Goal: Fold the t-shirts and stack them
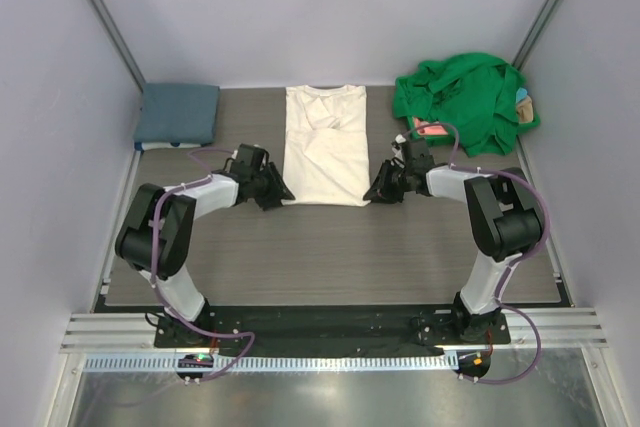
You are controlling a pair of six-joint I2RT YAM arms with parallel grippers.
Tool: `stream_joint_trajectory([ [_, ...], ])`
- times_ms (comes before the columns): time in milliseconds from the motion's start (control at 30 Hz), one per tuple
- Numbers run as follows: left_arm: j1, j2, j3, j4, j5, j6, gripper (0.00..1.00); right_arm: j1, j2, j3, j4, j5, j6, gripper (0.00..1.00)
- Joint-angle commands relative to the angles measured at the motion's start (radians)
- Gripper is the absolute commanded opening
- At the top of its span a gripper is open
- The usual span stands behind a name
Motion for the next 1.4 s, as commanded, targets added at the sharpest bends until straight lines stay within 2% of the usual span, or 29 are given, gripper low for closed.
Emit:
stream_joint_trajectory([
  [0, -0.017, 0.052, -0.004, 0.009, -0.053, 0.005, 0.36, -0.006, 0.017, 0.017, 0.017, 0.005, -0.017, 0.17],
  [33, -0.018, 0.057, -0.001, 0.009, -0.066, 0.006, 0.31, -0.007, 0.017, 0.019, 0.016, 0.003, -0.019, 0.15],
  [133, -0.018, 0.066, 0.019, 0.010, -0.080, 0.011, 0.03, -0.022, 0.017, 0.019, -0.004, 0.012, -0.028, 0.06],
  [167, -0.021, 0.074, 0.028, 0.009, -0.090, 0.015, 0.00, -0.033, 0.014, 0.019, -0.007, 0.014, -0.031, 0.04],
  [333, -0.029, -0.001, 0.037, -0.010, -0.105, 0.034, 0.00, -0.049, -0.049, 0.023, -0.074, 0.038, -0.037, 0.01],
  [533, -0.093, -0.271, -0.038, -0.145, -0.188, 0.031, 0.00, -0.049, -0.184, 0.006, -0.208, 0.092, -0.071, 0.01],
  [600, -0.148, -0.349, -0.074, -0.189, -0.229, 0.013, 0.00, -0.047, -0.224, -0.015, -0.242, 0.082, -0.065, 0.01],
  [733, -0.269, -0.492, -0.159, -0.249, -0.267, -0.059, 0.00, -0.047, -0.408, -0.086, -0.311, 0.081, -0.045, 0.01],
  [967, -0.486, -0.765, -0.251, -0.453, -0.389, -0.228, 0.00, -0.030, -0.686, -0.155, -0.560, 0.095, -0.053, 0.01],
  [1200, -0.635, -0.857, -0.144, -0.680, -0.401, -0.331, 0.00, -0.023, -0.985, -0.146, -0.797, 0.091, -0.010, 0.01],
  [1367, -0.643, -0.822, 0.002, -0.835, -0.477, -0.270, 0.00, -0.023, -0.942, -0.058, -0.828, 0.083, -0.028, 0.01],
])
